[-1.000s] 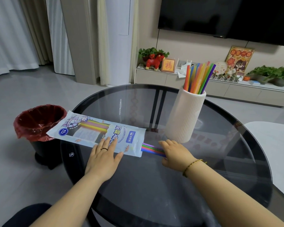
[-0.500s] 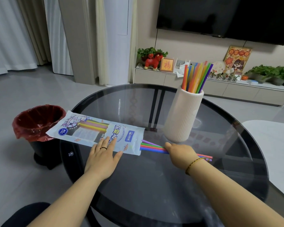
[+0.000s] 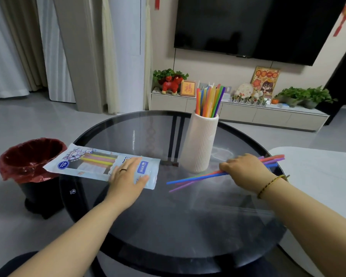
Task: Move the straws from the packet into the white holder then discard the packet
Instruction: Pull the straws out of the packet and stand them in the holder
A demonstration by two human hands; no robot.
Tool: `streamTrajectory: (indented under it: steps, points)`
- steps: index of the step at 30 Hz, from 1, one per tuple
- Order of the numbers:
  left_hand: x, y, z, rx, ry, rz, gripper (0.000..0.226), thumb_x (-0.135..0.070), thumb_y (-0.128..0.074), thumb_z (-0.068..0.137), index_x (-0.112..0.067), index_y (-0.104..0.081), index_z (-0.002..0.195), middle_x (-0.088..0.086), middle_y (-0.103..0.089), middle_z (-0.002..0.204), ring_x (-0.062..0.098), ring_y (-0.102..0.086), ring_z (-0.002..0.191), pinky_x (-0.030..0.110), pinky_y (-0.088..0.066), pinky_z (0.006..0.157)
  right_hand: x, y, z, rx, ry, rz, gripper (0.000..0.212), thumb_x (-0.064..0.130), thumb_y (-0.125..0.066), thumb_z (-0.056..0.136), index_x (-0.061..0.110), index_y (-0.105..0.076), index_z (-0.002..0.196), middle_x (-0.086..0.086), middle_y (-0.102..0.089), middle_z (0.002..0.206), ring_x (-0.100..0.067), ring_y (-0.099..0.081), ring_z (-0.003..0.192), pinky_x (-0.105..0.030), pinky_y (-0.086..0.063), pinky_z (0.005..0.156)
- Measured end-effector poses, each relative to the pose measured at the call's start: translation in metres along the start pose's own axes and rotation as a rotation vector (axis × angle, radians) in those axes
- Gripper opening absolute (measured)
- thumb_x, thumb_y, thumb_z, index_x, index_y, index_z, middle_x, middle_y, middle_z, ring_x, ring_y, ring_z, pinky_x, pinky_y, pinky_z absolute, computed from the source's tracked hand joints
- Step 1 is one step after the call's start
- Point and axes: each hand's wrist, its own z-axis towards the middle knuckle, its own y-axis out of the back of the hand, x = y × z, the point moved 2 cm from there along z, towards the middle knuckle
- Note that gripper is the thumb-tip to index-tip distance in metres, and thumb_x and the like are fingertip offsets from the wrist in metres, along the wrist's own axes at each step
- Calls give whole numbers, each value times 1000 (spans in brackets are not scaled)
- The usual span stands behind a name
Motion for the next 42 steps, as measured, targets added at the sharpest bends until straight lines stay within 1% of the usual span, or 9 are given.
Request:
streamTrajectory:
  steps: [7, 10, 15, 18, 21, 24, 27, 31, 42]
  points:
    - [-64, -30, -21, 452, -125, -187, 67, -37, -58, 80, -35, -22, 137, -15, -43, 122, 8, -42, 117, 22, -30, 95, 37, 25, 9, -47, 164, -82, 22, 12, -44, 90, 12, -51, 111, -10, -65, 104, -29, -60, 97, -37, -43, 87]
    - [-66, -39, -21, 474, -46, -99, 21, -30, -48, 87, -33, -49, 108, -2, -54, 99, 17, -50, 85, 26, -39, 73, 44, 34, 13, -77, 179, -92, 21, 13, -47, 89, 11, -53, 108, -10, -65, 104, -29, -59, 96, -36, -40, 85]
    - [-53, -40, -17, 368, 44, -224, 30, -28, -42, 91, -26, -39, 61, -5, -41, 62, 12, -38, 57, 22, -30, 52, 40, 38, 3, -762, 29, -135, 51, 17, -77, 54, 20, -67, 105, -7, -72, 106, -27, -64, 104, -41, -50, 91]
    - [-47, -39, -12, 300, 110, -422, 28, -25, -44, 91, -29, -48, 64, -7, -46, 61, 10, -42, 57, 20, -33, 52, 33, 36, 2, -990, -290, 444, 66, 8, -68, 69, 7, -40, 129, -22, -48, 135, -30, -34, 130, -43, -27, 111]
    - [-49, -42, -10, 308, 161, -573, 26, -24, -44, 91, -24, -51, 66, -5, -40, 54, 6, -37, 42, 17, -32, 41, 35, 37, 9, -655, -638, 1622, 70, 26, -58, 85, 12, -19, 141, -12, -29, 148, -25, -29, 135, -42, -26, 112]
    - [-54, -45, -13, 375, 163, -686, 25, -21, -45, 91, -20, -52, 67, -9, -36, 43, 2, -31, 30, 12, -28, 34, 46, 42, 26, -311, -380, 2076, 56, 31, -53, 85, 12, -34, 134, -10, -55, 126, -23, -54, 114, -38, -40, 103]
    - [-57, -49, -14, 438, 164, -791, 27, -17, -47, 90, -16, -55, 64, -11, -34, 31, 3, -28, 30, 13, -28, 35, 60, 58, 38, -243, -155, 2160, 4, 14, -51, 88, 15, -55, 89, -1, -60, 73, -11, -63, 65, -24, -56, 69]
    - [-57, -48, -9, 453, 143, -768, 28, -19, -54, 85, -20, -60, 58, -12, -38, 30, 2, -33, 31, 10, -32, 37, 71, 72, 49, -325, -171, 2094, 29, 16, -53, 88, 13, -43, 61, 3, -37, 43, -7, -39, 34, -19, -44, 40]
    - [-55, -53, -2, 557, 65, -768, 21, -11, -55, 82, -21, -60, 64, -13, -63, 46, -3, -57, 50, 8, -47, 56, 83, 68, 54, -374, -72, 1821, 29, 16, -56, 86, 14, -49, 58, 1, -46, 45, -5, -47, 36, -18, -50, 45]
